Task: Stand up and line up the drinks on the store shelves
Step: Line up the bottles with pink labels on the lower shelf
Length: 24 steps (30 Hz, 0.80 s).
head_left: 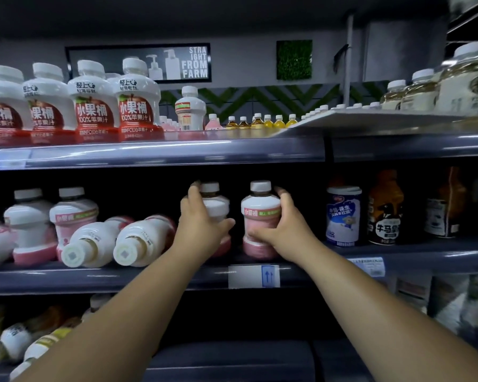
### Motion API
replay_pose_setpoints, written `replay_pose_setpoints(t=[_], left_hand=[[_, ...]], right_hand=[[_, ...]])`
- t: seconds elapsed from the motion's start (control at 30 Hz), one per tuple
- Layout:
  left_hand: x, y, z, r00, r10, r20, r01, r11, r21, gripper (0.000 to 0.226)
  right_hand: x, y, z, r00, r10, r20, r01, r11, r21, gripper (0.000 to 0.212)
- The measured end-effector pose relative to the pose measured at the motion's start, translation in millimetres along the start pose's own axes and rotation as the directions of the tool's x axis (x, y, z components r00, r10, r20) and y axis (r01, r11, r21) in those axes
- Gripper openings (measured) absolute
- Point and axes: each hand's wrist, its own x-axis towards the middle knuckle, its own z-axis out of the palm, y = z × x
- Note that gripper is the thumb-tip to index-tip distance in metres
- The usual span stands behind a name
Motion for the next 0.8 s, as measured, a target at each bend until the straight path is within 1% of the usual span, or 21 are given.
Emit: replay_pose_setpoints(t=[0.1,0.13,0.23,0.3,0.37,0.43,0.5,0.57,0.7,0.8], left_hand=[[-1.8,-14.0,9.2,0.999,-0.049,-0.012,0.048,0.998,-0.049,0.117],[-2.8,-17.1,11.1,0.998,-0.062,-0.015,0.061,0.997,-0.055,0.116],[-1.2,-20.8,11.4,0.997,-0.081,0.005,0.081,0.995,-0.065,0.104],[1.2,-19.7,9.2,0.991,-0.090,0.102,0.104,0.984,-0.142,0.094],[1.5,-19.3,9.3,0.970,-0.073,0.230,0.134,0.955,-0.265,0.085],[-1.0,-19.9,11.2,0.955,-0.050,0.291,0.138,0.947,-0.291,0.087],[-3.0,-21.0,11.7,0.961,-0.047,0.273,0.125,0.953,-0.275,0.089],[-2.9,-23.0,10.0,0.965,-0.051,0.258,0.125,0.952,-0.278,0.086],[-3.1,-27.3,7.7,0.947,-0.030,0.321,0.138,0.938,-0.319,0.080],[-4.0,-30.9,7.2,0.946,-0.022,0.323,0.123,0.947,-0.296,0.082]], right_hand=[[-1.3,5.8,-12.9,1.000,-0.007,-0.016,0.007,0.999,-0.033,0.114],[-2.2,6.6,-16.1,1.000,-0.008,0.008,0.009,0.999,-0.032,0.115],[-4.1,11.0,-19.3,0.992,0.001,0.123,0.000,1.000,-0.008,0.118],[-4.7,14.8,-18.2,0.994,0.011,0.109,-0.011,1.000,0.001,0.120],[-5.8,16.5,-16.5,0.999,0.017,0.041,-0.016,1.000,-0.013,0.122],[-5.4,18.5,-14.8,0.999,0.014,0.029,-0.014,1.000,-0.013,0.122],[-4.9,20.4,-15.8,0.997,0.012,0.082,-0.013,1.000,0.013,0.122],[-4.0,22.7,-17.4,0.993,0.017,0.114,-0.019,1.000,0.010,0.121],[-3.9,24.8,-18.2,0.994,0.035,0.101,-0.037,0.999,0.011,0.123],[-5.8,22.7,-19.7,0.991,0.034,0.126,-0.035,0.999,0.007,0.116]])
